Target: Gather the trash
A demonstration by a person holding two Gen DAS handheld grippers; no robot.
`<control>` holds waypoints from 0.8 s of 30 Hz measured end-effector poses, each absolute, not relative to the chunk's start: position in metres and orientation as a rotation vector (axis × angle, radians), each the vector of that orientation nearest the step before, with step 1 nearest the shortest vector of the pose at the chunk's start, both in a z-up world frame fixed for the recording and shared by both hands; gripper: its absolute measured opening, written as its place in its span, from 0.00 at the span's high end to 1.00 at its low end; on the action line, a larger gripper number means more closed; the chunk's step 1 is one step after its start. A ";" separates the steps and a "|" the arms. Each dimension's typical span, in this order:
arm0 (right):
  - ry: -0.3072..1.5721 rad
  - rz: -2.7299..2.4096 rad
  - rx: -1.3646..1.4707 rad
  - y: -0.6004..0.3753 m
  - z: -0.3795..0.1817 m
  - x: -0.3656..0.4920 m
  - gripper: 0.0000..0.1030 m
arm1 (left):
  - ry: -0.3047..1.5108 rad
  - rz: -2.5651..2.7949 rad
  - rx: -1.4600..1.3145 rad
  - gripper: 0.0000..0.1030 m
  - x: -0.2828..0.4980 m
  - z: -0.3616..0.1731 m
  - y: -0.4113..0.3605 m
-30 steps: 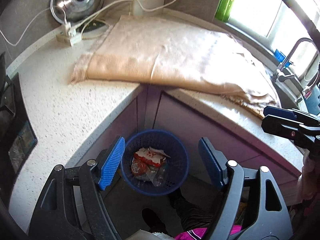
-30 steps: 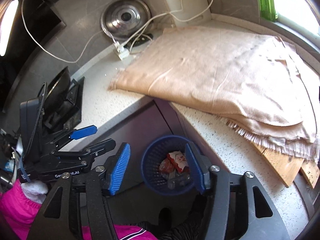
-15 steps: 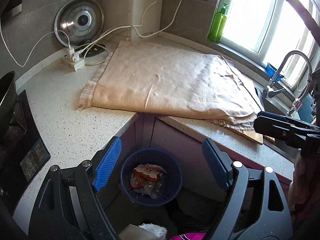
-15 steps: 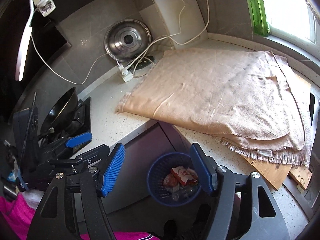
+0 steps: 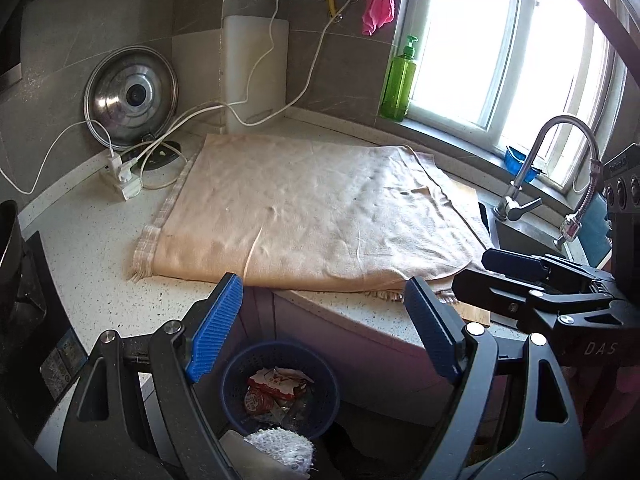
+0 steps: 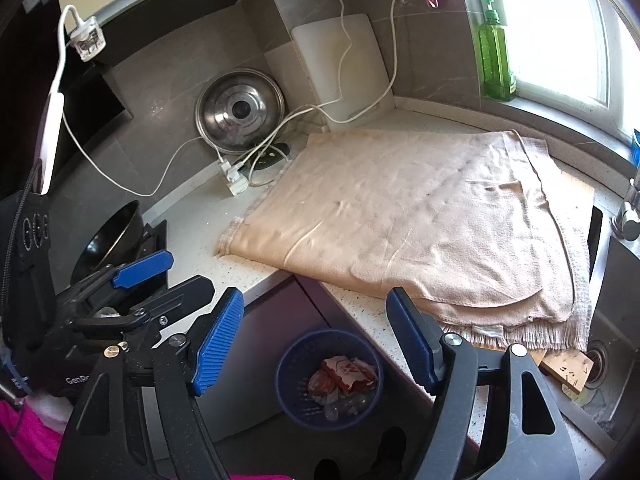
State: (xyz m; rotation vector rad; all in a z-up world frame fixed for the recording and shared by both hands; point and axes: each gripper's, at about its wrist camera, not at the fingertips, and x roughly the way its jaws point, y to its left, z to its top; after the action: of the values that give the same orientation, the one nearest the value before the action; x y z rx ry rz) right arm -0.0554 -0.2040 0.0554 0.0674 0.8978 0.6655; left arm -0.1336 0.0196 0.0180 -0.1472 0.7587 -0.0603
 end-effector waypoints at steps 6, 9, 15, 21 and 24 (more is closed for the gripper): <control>0.889 0.653 0.080 -0.215 0.058 -0.047 0.28 | 0.745 -0.056 -0.139 0.16 -0.125 0.025 0.009; 0.889 0.651 0.081 -0.219 0.058 -0.044 0.28 | 0.740 -0.044 -0.131 0.16 -0.122 0.027 0.003; 0.887 0.654 0.084 -0.226 0.058 -0.039 0.28 | 0.736 -0.031 -0.122 0.16 -0.117 0.030 -0.006; 0.889 0.654 0.083 -0.230 0.058 -0.036 0.28 | 0.731 -0.026 -0.121 0.16 -0.113 0.033 -0.011; 0.891 0.652 0.085 -0.235 0.059 -0.032 0.28 | 0.731 -0.026 -0.121 0.16 -0.112 0.033 -0.011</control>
State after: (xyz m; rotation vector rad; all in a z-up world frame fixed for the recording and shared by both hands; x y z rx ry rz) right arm -0.0322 -0.2348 0.0586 0.0853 0.8910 0.6519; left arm -0.1124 -0.0108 0.0328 -0.1212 0.7310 -0.0263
